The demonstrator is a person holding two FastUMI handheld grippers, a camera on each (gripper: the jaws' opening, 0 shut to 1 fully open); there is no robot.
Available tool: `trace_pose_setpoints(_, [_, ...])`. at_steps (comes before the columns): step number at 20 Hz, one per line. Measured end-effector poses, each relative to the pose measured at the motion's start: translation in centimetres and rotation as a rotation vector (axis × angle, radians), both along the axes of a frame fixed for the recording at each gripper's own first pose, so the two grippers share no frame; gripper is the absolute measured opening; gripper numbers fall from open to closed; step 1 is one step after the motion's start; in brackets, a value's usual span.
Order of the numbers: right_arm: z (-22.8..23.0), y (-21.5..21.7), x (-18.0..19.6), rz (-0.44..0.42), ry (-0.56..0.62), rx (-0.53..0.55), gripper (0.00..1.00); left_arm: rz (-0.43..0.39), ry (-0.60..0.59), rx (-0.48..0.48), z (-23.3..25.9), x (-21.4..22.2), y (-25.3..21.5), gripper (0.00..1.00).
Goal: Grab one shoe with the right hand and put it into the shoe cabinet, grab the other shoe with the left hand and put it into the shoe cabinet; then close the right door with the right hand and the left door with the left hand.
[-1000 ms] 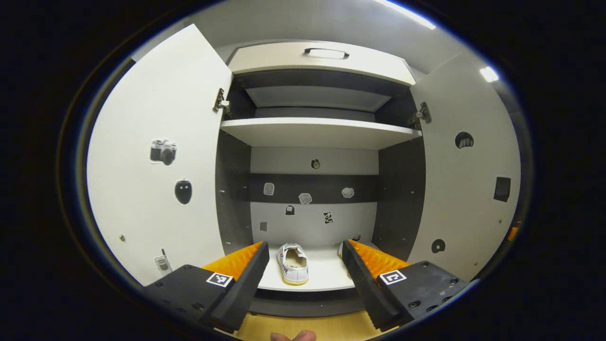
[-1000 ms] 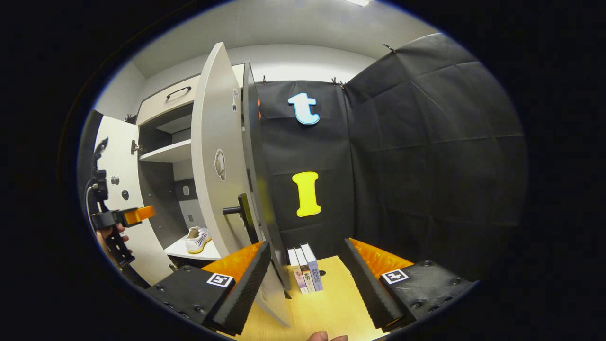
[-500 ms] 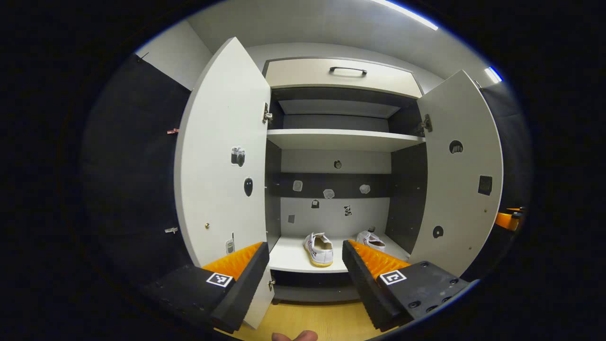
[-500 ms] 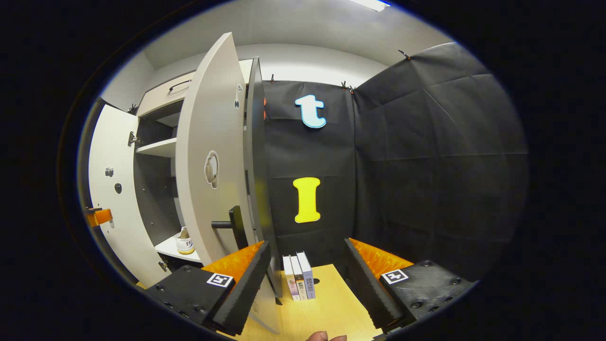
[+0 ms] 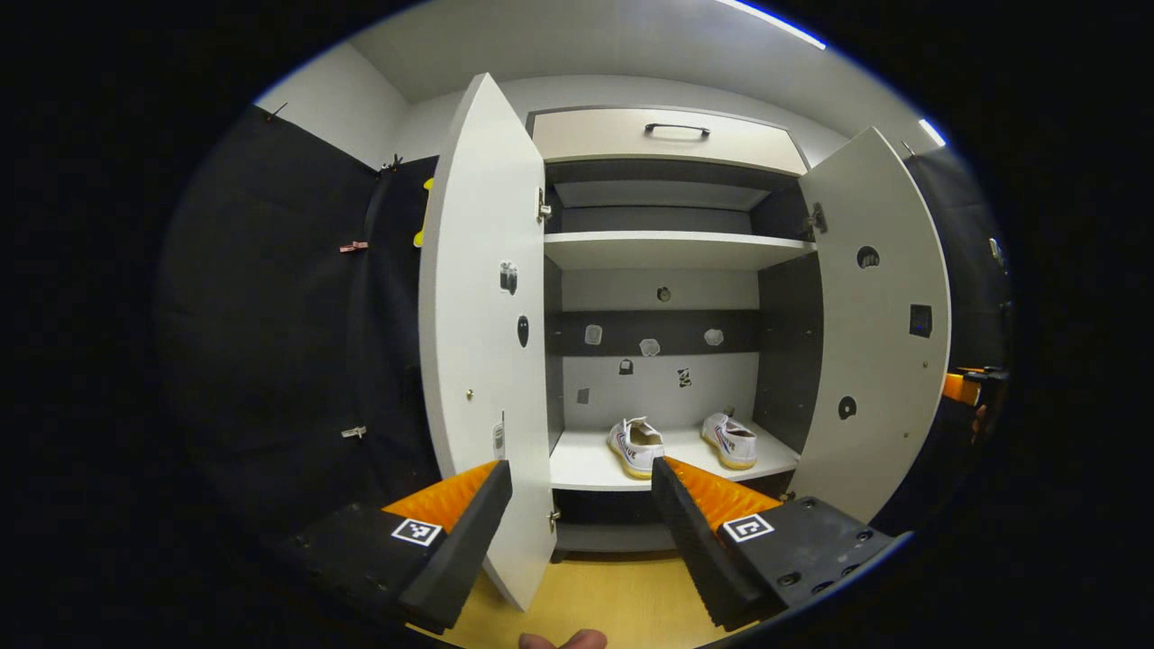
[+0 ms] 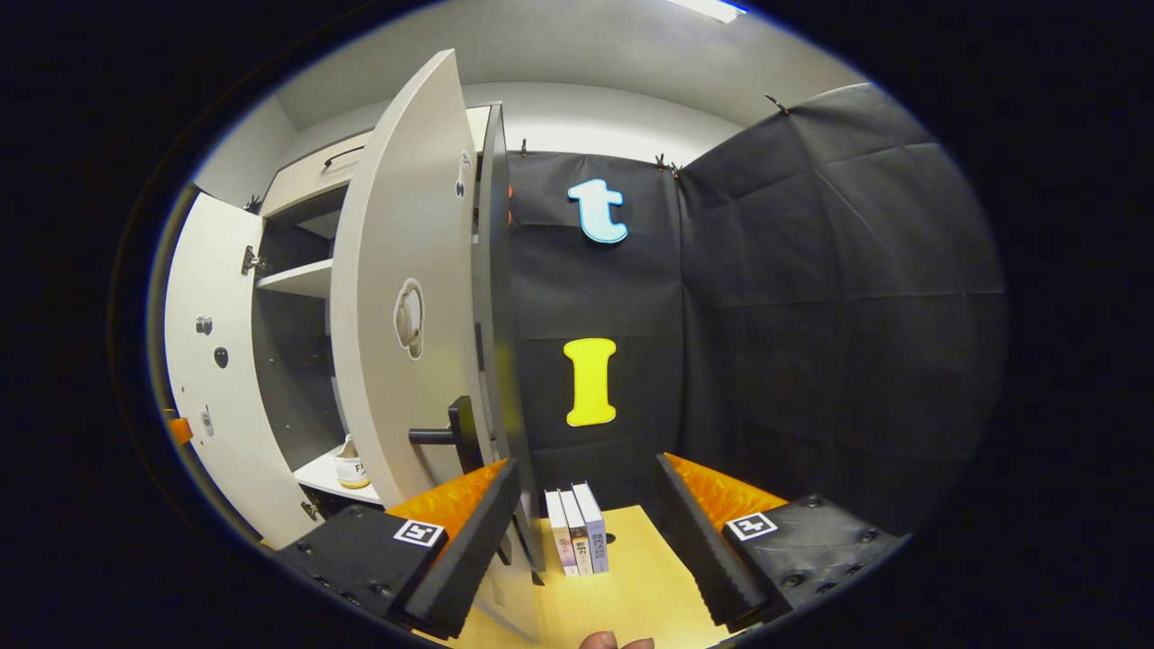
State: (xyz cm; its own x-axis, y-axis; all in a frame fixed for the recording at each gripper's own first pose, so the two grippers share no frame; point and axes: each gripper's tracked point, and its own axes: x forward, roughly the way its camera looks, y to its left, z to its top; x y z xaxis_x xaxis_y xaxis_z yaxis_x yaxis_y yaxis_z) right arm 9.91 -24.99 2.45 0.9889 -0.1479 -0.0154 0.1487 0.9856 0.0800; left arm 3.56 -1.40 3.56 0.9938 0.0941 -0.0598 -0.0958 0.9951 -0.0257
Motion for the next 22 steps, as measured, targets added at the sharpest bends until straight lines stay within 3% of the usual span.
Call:
trace_pose_setpoints(5, [0.0,3.7,-0.5,0.015,-0.012,-0.005,0.97,0.034,0.007,0.001,-0.7,-0.5,2.9,0.97])
trace_pose_setpoints(13, [-0.5,16.7,-0.6,0.259,-0.008,0.049,0.98,0.05,0.002,-0.022,-1.1,-1.0,6.0,0.97])
trace_pose_setpoints(18, [0.2,18.1,-1.4,0.243,-0.048,0.091,0.97,0.068,0.007,-0.019,-1.5,-0.9,8.4,0.96])
trace_pose_setpoints(20, [-0.8,17.9,-1.4,0.206,-0.027,0.073,0.98,0.081,0.008,-0.021,-1.6,-0.7,9.7,0.96])
trace_pose_setpoints(22, [-2.0,19.0,-1.7,0.228,0.014,0.06,0.98,0.1,0.004,-0.036,-1.5,-0.6,11.4,0.96])
